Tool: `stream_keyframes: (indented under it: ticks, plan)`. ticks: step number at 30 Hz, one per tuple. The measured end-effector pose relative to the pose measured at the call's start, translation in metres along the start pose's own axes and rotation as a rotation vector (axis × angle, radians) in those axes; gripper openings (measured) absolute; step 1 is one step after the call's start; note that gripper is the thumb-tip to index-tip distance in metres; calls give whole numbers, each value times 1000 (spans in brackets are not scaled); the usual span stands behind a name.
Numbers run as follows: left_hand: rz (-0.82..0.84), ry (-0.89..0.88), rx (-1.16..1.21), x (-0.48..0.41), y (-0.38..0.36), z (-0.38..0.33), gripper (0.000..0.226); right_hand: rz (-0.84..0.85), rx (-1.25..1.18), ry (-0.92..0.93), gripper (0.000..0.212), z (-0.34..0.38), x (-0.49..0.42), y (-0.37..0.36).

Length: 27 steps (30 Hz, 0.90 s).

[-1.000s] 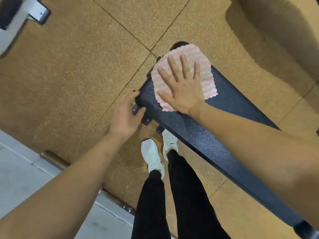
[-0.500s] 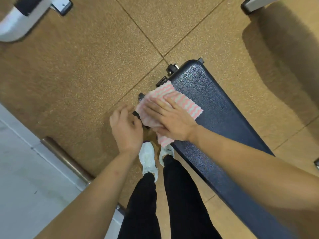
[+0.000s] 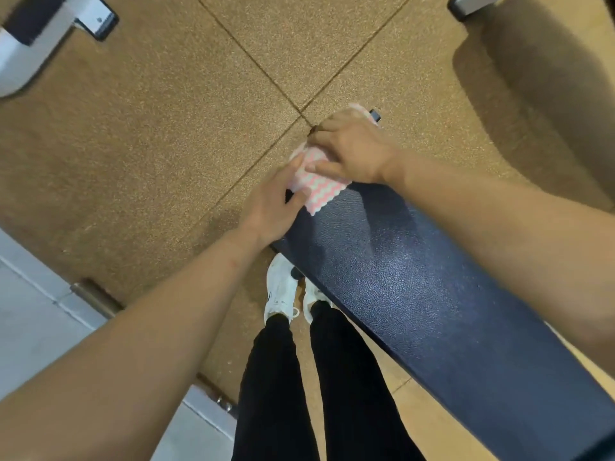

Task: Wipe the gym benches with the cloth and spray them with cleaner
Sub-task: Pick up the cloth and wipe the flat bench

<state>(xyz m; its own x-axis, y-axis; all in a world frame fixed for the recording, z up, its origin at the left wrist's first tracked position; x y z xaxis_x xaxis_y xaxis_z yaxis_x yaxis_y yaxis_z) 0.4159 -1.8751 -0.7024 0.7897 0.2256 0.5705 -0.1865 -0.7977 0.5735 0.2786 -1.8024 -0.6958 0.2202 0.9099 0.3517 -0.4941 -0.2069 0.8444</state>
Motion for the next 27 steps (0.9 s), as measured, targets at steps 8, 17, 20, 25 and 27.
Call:
stream_keyframes:
  ticks: [8,17,20,25,27]
  plan:
    - [103,-141,-142,-53,3,-45,62,-60,-533,-374,69,-56,38,-9]
    - [256,-544,-728,-98,-27,-127,59,-112,-767,-581,62,-76,103,-41]
    - [324,-630,-848,-100,-47,-144,58,-173,-845,-634,43,-78,135,-47]
    - [374,-696,-909,-95,-68,-169,50,-219,-869,-699,41,-75,181,-60]
    - [394,-711,-934,-89,-78,-174,50,-235,-853,-725,43,-73,196,-64]
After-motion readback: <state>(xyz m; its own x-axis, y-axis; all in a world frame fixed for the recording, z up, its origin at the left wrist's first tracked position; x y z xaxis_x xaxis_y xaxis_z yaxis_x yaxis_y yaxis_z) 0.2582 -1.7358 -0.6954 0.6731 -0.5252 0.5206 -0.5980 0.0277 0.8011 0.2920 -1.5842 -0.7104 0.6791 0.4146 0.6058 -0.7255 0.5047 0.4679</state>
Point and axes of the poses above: each hand's wrist, its own x-axis away from the middle knuckle, its own y-axis out of the back of the hand, z = x × y, the point moved 8 cm from there along -x, towards the middle knuckle, and after that the axes turned 3 degrees about -x, right-handed, at the moved point
